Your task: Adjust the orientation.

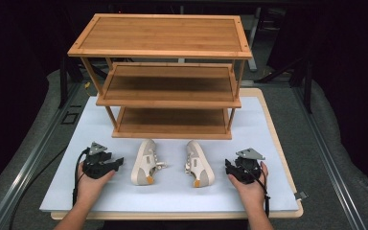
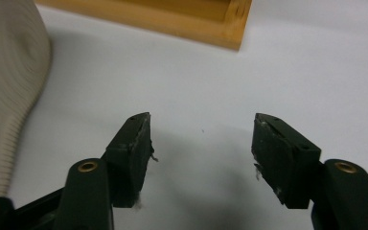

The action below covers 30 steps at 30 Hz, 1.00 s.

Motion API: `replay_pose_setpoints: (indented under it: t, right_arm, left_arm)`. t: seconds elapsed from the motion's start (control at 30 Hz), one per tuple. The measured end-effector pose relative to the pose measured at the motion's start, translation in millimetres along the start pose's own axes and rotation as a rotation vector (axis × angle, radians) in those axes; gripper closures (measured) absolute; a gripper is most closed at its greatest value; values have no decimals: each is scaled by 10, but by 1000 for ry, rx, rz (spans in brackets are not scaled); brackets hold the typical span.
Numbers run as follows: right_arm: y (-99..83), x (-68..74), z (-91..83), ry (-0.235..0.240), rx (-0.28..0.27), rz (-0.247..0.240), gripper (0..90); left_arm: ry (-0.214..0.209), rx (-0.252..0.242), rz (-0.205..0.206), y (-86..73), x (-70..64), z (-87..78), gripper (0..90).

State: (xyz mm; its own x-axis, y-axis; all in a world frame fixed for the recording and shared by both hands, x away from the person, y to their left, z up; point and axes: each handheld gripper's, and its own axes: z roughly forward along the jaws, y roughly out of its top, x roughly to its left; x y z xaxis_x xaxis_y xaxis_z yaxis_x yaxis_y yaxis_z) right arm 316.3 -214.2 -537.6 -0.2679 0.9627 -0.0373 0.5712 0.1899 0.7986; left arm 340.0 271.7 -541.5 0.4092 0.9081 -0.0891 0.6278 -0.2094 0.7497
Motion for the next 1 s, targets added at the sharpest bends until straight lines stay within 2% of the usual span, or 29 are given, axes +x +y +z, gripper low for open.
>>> replay_pose_setpoints:
  t: [0.03, 0.13, 0.17, 0.2, 0.23, 0.27, 0.4, 0.5, 0.57, 0.6, 0.7, 0.77, 0.83, 0.87, 0.9, 0.97, 1.0]
  right_arm:
    - [1, -6, -28, 23, -24, 0, 410]
    - [15, -11, -156, -2, -95, 10, 493]
    - [15, -11, -156, -2, -95, 10, 493]
    - [23, -22, -243, -5, -154, 23, 498]
    - [23, -22, -243, -5, -154, 23, 498]
    - [29, -29, -277, 3, -167, 31, 455]
    - [19, 6, -263, 10, -132, 30, 462]
    - [32, 39, -258, 35, -120, 27, 512]
    - [35, 65, -255, 69, -110, 25, 538]
    - [35, 85, -258, 65, -107, 18, 554]
    - [42, 117, -274, 67, -111, -3, 566]
    - [49, 126, -289, 81, -116, 5, 597]
    - [50, 125, -302, 91, -123, 8, 614]
    - [50, 122, -304, 93, -126, 11, 616]
    - [50, 117, -306, 99, -126, 15, 617]
    - [50, 110, -306, 105, -125, 19, 619]
    - [50, 110, -306, 105, -125, 19, 619]
  left_arm:
    - [-10, -7, 0, 1, -9, -25, 444]
    - [-24, -21, 16, 9, -58, -96, 471]
    - [-24, -21, 16, 9, -58, -96, 475]
    - [-23, -26, 30, 15, -79, -113, 474]
    - [-17, -36, 49, 22, -106, -132, 474]
    - [-16, -55, 101, 39, -154, -174, 497]
    - [-32, -96, 129, 57, -228, -252, 545]
    - [-67, -110, 114, 68, -273, -290, 553]
    - [-76, -112, 111, 78, -295, -303, 546]
    - [-88, -127, 118, 105, -343, -334, 532]
    - [-118, -161, 102, 146, -404, -387, 519]
    - [-135, -180, 83, 165, -429, -416, 521]
    - [-181, -186, 51, 178, -433, -436, 561]
    - [-181, -186, 51, 178, -433, -436, 606]
    - [-214, -180, 29, 184, -430, -451, 636]
    - [-246, -166, 22, 183, -433, -454, 717]
    - [-246, -166, 22, 183, -433, -454, 742]
